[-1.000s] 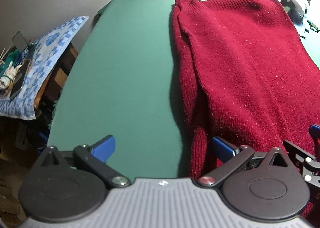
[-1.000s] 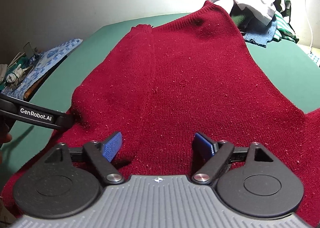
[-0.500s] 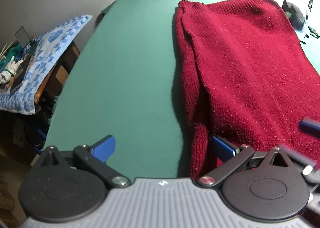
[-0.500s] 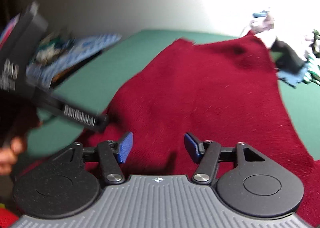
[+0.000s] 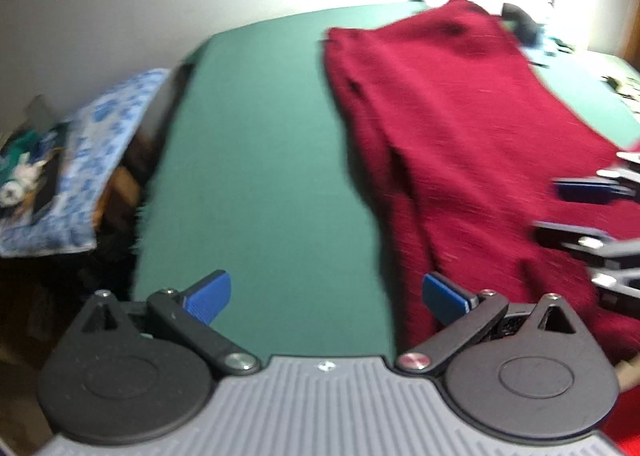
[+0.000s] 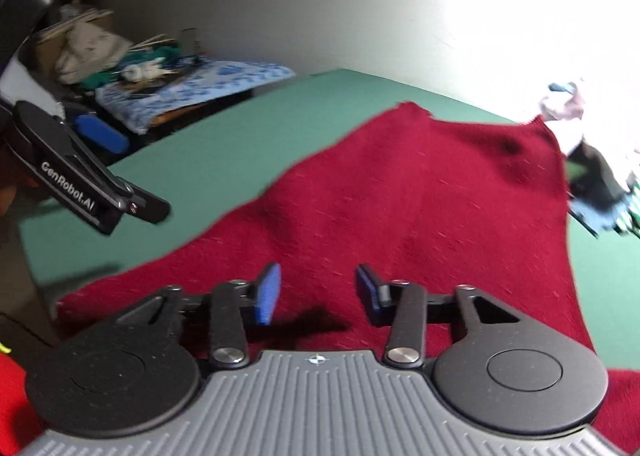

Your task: Fold clothes

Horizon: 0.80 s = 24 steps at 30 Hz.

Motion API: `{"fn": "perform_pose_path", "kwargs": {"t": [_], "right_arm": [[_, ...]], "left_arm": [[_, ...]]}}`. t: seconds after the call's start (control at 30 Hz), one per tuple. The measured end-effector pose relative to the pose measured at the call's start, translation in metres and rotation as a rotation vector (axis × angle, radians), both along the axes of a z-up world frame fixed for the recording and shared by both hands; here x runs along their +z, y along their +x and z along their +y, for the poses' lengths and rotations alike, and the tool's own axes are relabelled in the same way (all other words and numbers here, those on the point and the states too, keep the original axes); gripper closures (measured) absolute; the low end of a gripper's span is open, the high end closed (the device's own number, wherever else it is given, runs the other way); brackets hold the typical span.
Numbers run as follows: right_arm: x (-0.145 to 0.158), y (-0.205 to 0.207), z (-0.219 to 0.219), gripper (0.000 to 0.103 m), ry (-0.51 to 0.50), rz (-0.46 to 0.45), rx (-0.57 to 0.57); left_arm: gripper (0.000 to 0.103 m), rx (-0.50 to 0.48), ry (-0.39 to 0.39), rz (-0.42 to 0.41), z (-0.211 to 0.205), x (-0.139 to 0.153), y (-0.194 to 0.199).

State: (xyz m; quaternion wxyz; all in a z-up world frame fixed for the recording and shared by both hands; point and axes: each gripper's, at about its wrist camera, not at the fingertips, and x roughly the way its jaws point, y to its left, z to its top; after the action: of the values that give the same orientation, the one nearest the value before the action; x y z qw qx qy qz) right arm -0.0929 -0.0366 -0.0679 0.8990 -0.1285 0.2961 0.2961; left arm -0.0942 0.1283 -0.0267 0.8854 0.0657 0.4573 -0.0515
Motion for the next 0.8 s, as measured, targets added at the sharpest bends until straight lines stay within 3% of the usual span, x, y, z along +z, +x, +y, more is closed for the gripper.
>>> {"fn": "perform_pose_path", "kwargs": {"t": [0.1,0.27,0.3,0.37,0.43,0.5,0.63,0.73,0.8], "right_arm": [[0.005,0.000,0.005,0.061,0.009,0.001,0.046],[0.006,0.007,0.011,0.061,0.063,0.076,0.062],[0.004,0.008,0.014,0.061,0.066,0.095,0.063],[-0.002,0.012,0.022,0.062,0.041,0.118,0.055],[-0.008,0.014,0.026,0.070,0.034,0.142,0.045],[-0.012,0.017,0.028,0.070,0.049,0.159,0.028],[-0.011,0.024,0.033,0.070,0.050,0.181,0.015],[0.003,0.034,0.029,0.070,0.132,0.173,0.012],[0.006,0.047,0.033,0.070,0.132,0.167,-0.001]], "left_arm": [[0.002,-0.092,-0.066,0.042,-0.001,0.004,-0.017],[0.002,-0.175,-0.136,0.101,-0.006,0.000,-0.041],[0.005,-0.178,-0.153,0.114,-0.008,-0.002,-0.043],[0.021,-0.184,-0.193,0.146,-0.015,-0.008,-0.042],[0.045,-0.198,-0.186,0.185,-0.026,-0.017,-0.042],[0.056,-0.216,-0.167,0.225,-0.037,-0.027,-0.042],[0.062,-0.274,-0.148,0.236,-0.043,-0.029,-0.056],[0.065,-0.293,-0.157,0.253,-0.041,-0.029,-0.056],[0.065,-0.294,-0.165,0.262,-0.039,-0.029,-0.058]]}}
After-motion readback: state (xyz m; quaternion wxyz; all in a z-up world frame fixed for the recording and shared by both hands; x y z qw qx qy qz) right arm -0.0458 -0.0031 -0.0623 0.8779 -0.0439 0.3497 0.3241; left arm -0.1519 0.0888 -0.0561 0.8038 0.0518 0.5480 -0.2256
